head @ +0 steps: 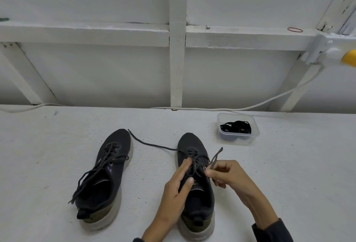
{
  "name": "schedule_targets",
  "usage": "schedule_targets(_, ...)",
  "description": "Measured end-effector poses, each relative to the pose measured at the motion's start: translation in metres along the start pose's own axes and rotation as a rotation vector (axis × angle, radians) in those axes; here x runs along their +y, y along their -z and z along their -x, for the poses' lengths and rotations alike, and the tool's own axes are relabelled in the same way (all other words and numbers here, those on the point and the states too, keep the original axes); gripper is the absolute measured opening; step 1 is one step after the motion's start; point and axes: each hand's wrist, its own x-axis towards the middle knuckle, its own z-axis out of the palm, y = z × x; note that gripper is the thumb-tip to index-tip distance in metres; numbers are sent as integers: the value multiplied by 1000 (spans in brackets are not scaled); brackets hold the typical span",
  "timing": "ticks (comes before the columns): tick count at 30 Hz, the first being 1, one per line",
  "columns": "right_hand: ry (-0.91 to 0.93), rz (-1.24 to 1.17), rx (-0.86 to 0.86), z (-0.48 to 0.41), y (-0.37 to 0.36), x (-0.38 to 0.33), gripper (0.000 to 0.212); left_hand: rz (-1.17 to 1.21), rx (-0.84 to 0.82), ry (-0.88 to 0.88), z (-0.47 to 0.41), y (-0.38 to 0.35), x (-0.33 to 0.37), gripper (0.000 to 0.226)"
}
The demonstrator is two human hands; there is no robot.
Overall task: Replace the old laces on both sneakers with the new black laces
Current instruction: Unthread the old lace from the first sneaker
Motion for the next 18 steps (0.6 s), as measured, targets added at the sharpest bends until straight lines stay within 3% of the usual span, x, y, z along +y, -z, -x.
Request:
schedule_targets(7, 132, -331, 524, -15, 9, 0, 15, -2, 1, 9, 1, 1, -2, 45)
schedule_targets(9, 113, -321, 460, -16, 9, -1, 17, 1, 8, 9, 1, 0, -2, 47)
schedule_targets(14, -20, 22, -60, -5, 3, -5, 24, -8, 5, -2, 0, 0, -3, 54)
schedule_targets(16, 0, 22, -45, -4, 1, -5, 18, -7, 3, -3, 0, 0, -3, 53)
schedule_targets(18, 45, -17, 85, -5, 0, -6, 16, -4, -3, 0, -1, 0, -3, 51)
